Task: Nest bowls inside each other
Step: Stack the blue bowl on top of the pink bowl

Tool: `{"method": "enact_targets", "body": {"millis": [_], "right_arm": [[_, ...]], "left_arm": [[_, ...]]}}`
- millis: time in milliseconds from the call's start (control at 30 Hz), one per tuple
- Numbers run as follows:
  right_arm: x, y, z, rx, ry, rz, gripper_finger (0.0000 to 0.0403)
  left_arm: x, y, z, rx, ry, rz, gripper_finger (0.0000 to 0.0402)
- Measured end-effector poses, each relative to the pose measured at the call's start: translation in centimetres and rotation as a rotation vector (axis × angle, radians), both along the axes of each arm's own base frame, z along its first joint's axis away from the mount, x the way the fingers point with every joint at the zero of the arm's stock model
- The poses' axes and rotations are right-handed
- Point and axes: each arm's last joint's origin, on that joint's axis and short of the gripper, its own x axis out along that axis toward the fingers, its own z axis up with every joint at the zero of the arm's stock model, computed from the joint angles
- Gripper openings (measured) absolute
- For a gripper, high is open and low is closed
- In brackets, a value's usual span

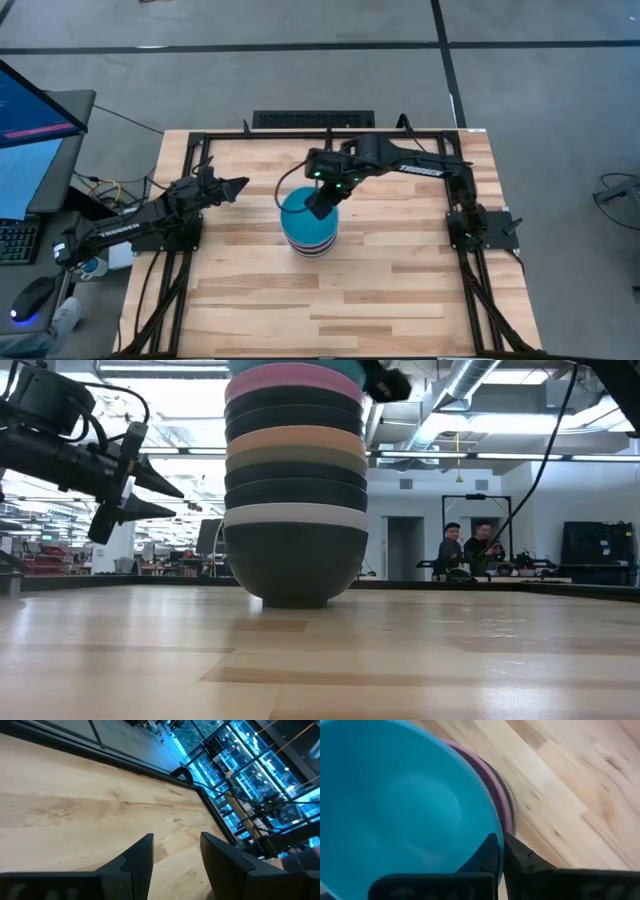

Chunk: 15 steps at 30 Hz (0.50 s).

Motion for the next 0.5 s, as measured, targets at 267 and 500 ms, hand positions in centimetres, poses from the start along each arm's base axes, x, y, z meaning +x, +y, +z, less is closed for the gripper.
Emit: {"method": "enact_targets", "body": {"millis": [267,500], "right_arm": [[0.34,-0.14,-1.04,0.034,0.054,0.007,0.0036],[-0.10,-0.10,-0.44,0.046,0.044,-0.003,0.0067]], "left_arm": [[0.03,0.07,-0.10,-0.002,0.011,0.018,0.0153],[0.05,0.08,-0.16,-0.005,0.016,0.018,0.0153]]}}
